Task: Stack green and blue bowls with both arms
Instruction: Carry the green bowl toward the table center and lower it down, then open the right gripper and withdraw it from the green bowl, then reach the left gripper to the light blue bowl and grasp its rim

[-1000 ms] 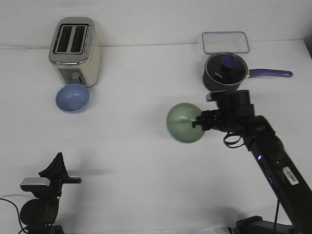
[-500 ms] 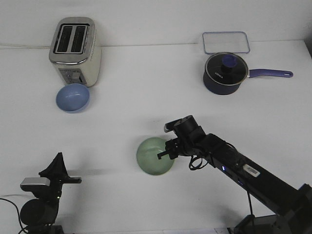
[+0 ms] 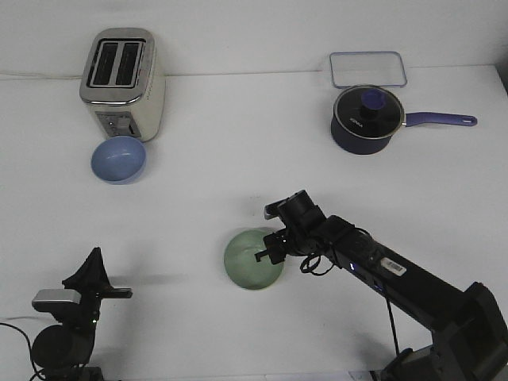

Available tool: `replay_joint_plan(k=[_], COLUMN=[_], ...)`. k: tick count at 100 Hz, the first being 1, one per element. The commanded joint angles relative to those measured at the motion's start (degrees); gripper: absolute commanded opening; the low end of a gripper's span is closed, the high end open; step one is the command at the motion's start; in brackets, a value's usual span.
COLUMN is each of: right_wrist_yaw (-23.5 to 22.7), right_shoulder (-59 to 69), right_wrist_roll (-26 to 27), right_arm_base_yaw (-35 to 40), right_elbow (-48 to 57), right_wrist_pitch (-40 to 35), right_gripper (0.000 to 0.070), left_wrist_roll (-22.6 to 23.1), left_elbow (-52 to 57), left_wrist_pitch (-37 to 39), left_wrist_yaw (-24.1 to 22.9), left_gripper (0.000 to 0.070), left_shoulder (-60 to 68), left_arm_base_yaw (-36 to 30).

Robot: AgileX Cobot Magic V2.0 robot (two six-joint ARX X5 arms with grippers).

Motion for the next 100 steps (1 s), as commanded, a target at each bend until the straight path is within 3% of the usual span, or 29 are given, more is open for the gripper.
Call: replay_joint_plan(k=[1, 9, 26, 32, 42, 55, 78, 92, 97, 100], right_wrist_yaw=[0.24, 0.15, 0.15, 0.15, 0.17, 0.11, 0.35, 0.72, 1.6, 1.75], right_shoulder=[0.31, -2.1, -10.93, -14.88, -20.24, -26.49, -40.04, -47.78, -50.1, -51.15], right_wrist_roll=[-1.57, -2.01, -4.31, -7.08, -10.47, -11.1, -11.15, -10.32, -10.32, -10.34], right_arm_base_yaw=[-0.07, -1.14, -5.9, -8.87, -14.16, -20.74, -26.1, -27.23, -27.45, -27.5], right_elbow=[0.7, 0.7, 0.92, 0.92, 0.9, -2.01, -17.73, -24.63, -26.34, -27.02], right_wrist_pitch=[0.37, 1.55, 2.47, 2.64, 3.23, 7.23, 19.47, 22.43, 22.03, 21.53], right_gripper=[0.0309, 0.0319, 0.0319, 0.0319, 0.0319, 0.0318, 0.0317, 0.0316, 0.0316, 0.0316], left_wrist_roll=[0.24, -4.0, -17.55, -19.52, -19.47, -18.95, -10.86, -7.5, -7.21, -7.21], left_elbow=[-0.96, -0.68, 1.07, 2.75, 7.69, 17.49, 39.21, 51.69, 55.52, 57.59], left_wrist_pitch=[0.77, 1.03, 2.05, 1.57, -1.66, -7.54, -15.69, -21.86, -23.3, -24.04], left_wrist_yaw=[0.02, -0.13, -0.31, -0.26, -0.35, -3.41, -3.45, -3.1, -3.08, -3.04], left_gripper=[0.0012, 0.0011, 0.0012, 0.0012, 0.0015, 0.0015, 0.0014, 0.0015, 0.0033, 0.008], left_shoulder=[-0.04, -0.04, -0.02, 0.04, 2.32, 12.28, 40.46, 57.46, 62.95, 65.88], left_arm_base_yaw=[0.0, 0.0, 0.0, 0.0, 0.02, 0.28, 1.66, 3.85, 4.61, 5.03])
